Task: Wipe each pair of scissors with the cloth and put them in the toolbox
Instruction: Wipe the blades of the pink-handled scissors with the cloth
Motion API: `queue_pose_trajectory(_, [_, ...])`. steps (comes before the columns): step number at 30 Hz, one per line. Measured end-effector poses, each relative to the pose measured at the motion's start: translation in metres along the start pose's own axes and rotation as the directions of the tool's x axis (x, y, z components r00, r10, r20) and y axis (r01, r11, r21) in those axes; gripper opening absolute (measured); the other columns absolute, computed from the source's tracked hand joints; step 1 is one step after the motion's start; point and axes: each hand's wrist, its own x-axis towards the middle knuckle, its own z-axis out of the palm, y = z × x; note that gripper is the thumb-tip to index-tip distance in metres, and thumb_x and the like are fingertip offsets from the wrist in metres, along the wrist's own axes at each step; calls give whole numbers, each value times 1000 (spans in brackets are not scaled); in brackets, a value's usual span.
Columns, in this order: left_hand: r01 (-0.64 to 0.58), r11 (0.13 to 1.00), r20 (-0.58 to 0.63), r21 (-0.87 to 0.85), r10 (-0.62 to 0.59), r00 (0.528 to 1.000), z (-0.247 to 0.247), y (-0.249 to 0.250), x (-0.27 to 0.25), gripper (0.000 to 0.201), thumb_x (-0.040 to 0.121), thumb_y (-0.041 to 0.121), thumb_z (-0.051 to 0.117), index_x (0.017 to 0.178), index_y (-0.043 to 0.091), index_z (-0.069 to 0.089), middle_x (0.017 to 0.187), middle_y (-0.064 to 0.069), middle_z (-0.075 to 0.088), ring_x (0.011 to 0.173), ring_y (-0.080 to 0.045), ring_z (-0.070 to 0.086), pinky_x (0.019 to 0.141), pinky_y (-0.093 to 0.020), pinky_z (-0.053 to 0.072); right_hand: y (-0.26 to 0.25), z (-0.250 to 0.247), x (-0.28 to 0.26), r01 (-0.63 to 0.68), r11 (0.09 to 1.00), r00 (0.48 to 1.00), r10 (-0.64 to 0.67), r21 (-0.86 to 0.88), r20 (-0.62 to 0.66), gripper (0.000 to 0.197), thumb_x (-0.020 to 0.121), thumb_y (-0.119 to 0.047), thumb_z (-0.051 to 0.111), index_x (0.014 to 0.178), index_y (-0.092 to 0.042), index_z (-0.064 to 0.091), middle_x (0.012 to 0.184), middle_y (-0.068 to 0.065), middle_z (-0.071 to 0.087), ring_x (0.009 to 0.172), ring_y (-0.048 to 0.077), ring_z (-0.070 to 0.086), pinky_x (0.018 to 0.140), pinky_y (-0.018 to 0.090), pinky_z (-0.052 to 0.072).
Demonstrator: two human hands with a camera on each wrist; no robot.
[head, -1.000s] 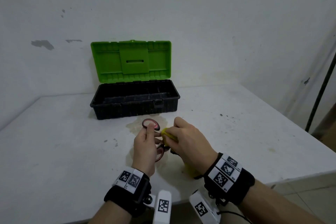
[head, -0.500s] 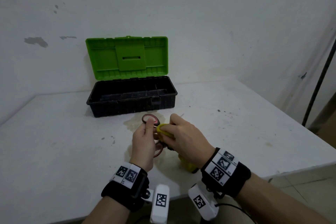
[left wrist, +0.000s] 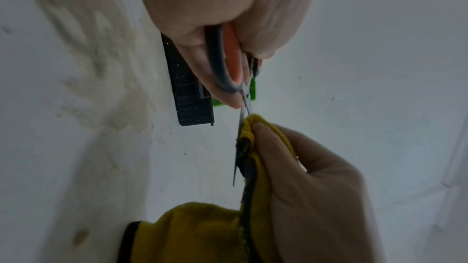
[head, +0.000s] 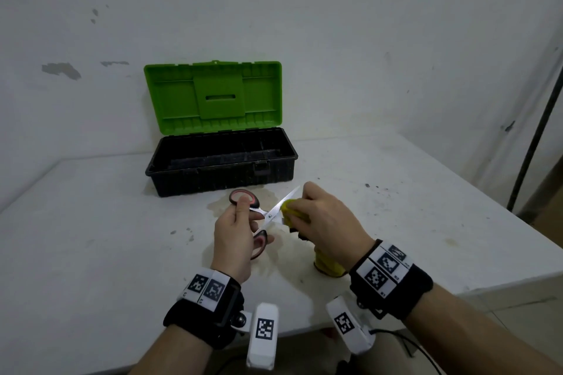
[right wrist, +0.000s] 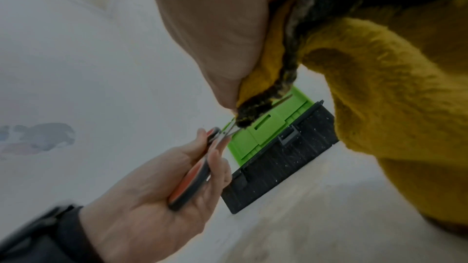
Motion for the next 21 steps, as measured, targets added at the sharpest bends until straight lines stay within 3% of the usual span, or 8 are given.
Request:
queue_pose_trajectory(2, [-5, 1000, 12, -11, 5, 1000, 1, 1, 0, 45, 104, 42, 45, 84, 6, 65, 81, -14, 55, 72, -29, 59, 52, -32, 57, -6, 1, 0, 46, 999, 998, -46, 7, -36, 22, 96, -34, 56, 94, -17, 70, 84, -6, 35, 61, 13, 43, 52, 29, 44])
queue_pose_trajectory(4, [-5, 1000, 35, -7, 5, 999, 4, -1, 0, 46, 104, 43, 44, 82, 7, 63, 79, -13, 61, 75, -29, 61, 57, -34, 55, -17, 6, -2, 93, 996, 996, -93, 5, -4, 25, 96, -37, 53, 98, -17, 69, 85, -2, 39, 62, 14, 41, 50, 31, 43])
queue_pose_trajectory(7, [-12, 1000, 43, 16, 11, 999, 6, -3, 0, 47, 104, 43, 44, 82, 7, 64, 74, -8, 63, 76, -24, 61, 60, -36, 55, -20, 12, -3, 54, 998, 999, -54, 14, 8, 22, 96, -34, 57, 95, -15, 68, 85, -2, 39, 60, 13, 39, 49, 34, 44])
queue_pose_trajectory(9, [-10, 1000, 24, -6, 10, 1000, 5, -4, 1, 45, 103, 43, 47, 88, 6, 66, 78, -9, 62, 79, -26, 59, 61, -40, 59, -14, 11, 1, 1, 1000, 1000, -1, -1, -28, 23, 96, -33, 58, 88, -13, 68, 83, -1, 39, 60, 15, 41, 50, 36, 46])
queue_pose_trajectory(13, [-12, 1000, 29, -13, 12, 1000, 4, -6, 1, 43, 103, 44, 47, 96, 7, 68, 92, -16, 66, 83, -33, 63, 56, -36, 58, -12, 5, 6, -9, 1000, 996, 8, -8, -87, 23, 95, -30, 59, 83, -12, 66, 83, -1, 36, 59, 18, 41, 50, 39, 46])
queue_pose_trajectory(17, [-42, 999, 115, -35, 46, 992, 7, -7, -2, 47, 104, 44, 43, 91, 6, 67, 83, -15, 71, 80, -31, 71, 59, -38, 58, -24, 9, 6, 84, 996, 996, -84, -13, -17, 19, 94, -34, 58, 90, -16, 65, 84, -1, 37, 63, 12, 32, 48, 36, 43])
queue_pose_trajectory(21, [-65, 998, 93, -11, 66, 993, 6, -10, -3, 49, 103, 45, 44, 89, 4, 66, 79, -14, 69, 74, -27, 70, 59, -38, 58, -23, 12, 5, 77, 997, 997, -76, -24, 30, 18, 93, -34, 59, 93, -17, 66, 85, 0, 39, 64, 13, 35, 49, 36, 44])
